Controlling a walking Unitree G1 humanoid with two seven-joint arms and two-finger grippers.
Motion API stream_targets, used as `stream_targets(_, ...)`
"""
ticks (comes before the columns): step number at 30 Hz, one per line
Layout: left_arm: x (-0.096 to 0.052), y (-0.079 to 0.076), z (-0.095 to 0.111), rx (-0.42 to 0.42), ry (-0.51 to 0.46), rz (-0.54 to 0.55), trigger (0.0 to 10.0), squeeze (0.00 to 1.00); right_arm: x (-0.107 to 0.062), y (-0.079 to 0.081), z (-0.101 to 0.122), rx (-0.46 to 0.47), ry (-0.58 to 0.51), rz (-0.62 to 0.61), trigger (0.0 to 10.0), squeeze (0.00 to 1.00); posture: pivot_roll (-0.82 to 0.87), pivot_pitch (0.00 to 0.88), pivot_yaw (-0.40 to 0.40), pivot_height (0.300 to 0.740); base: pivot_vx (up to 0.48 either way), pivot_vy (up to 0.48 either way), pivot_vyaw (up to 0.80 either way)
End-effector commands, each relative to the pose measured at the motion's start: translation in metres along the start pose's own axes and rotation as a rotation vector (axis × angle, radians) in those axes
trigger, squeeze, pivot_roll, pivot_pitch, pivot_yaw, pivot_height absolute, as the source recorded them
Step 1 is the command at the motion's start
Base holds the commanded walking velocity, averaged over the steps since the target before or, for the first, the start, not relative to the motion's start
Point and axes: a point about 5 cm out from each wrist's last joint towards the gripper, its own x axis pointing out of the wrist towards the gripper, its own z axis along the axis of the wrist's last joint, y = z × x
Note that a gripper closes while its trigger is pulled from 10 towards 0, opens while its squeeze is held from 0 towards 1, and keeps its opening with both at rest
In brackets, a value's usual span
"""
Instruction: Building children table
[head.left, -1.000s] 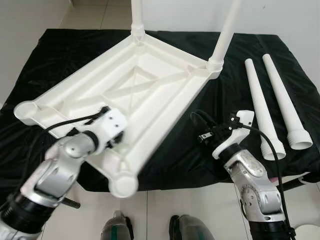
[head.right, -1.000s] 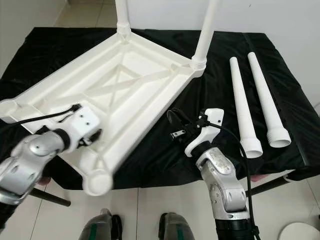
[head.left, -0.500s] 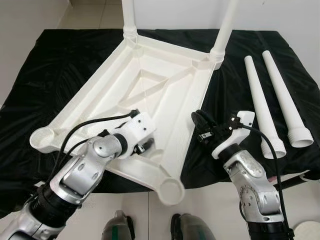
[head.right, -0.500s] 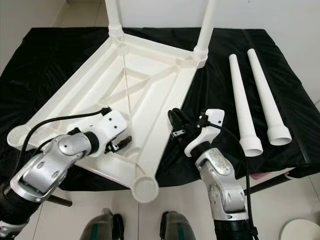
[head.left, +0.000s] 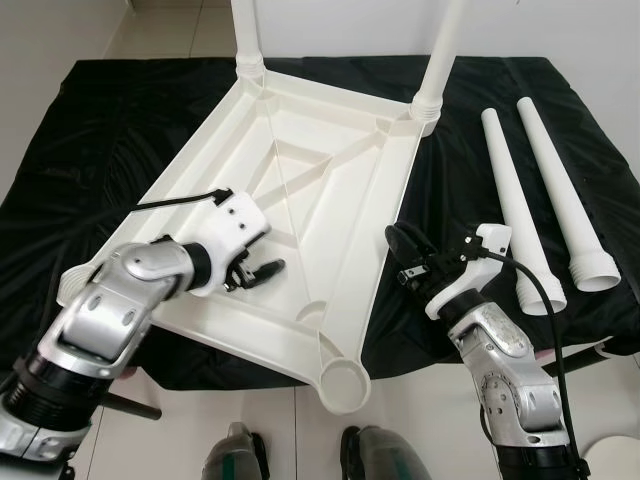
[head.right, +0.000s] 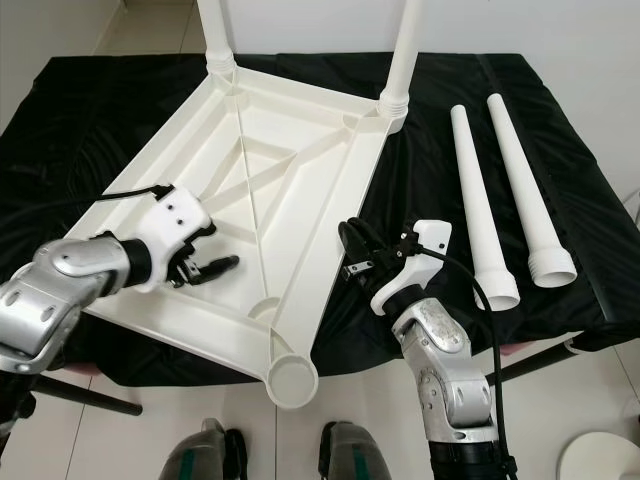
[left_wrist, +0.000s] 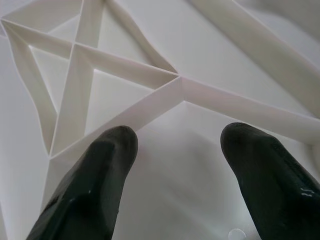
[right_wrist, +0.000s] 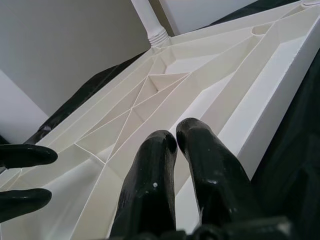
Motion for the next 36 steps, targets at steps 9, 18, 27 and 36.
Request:
stream_targets(9, -0.025, -0.023, 0.003, 0.038, -0.086, -0.281, 10.0, 0.0, 0.001, 0.0, -0.001, -0.003, -0.002, 0.01, 10.0, 0.0, -0.14, 0.075, 0.019, 0.74, 0.0, 0.0, 0.0)
stream_targets(18, -0.023, -0.038, -0.015, 0.069, -0.004, -0.343, 10.0, 0.0, 0.005, 0.0, 0.0, -0.01, -0.006, 0.024, 10.0, 0.0, -0.13, 0.06, 0.015, 0.74, 0.0, 0.0, 0.0)
stream_targets(27, -0.011, -0.037, -0.034, 0.135, 0.089, -0.297, 10.0, 0.0, 0.005, 0.001, 0.001, -0.015, -0.008, 0.03, 10.0, 0.0, -0.14, 0.053, 0.017, 0.74, 0.0, 0.0, 0.0)
stream_targets(36, -0.002, -0.027, -0.041, 0.146, 0.133, -0.22, 10.0, 0.0, 0.004, 0.0, 0.001, -0.016, -0.011, 0.023, 10.0, 0.0, -0.15, 0.06, 0.02, 0.74, 0.0, 0.0, 0.0)
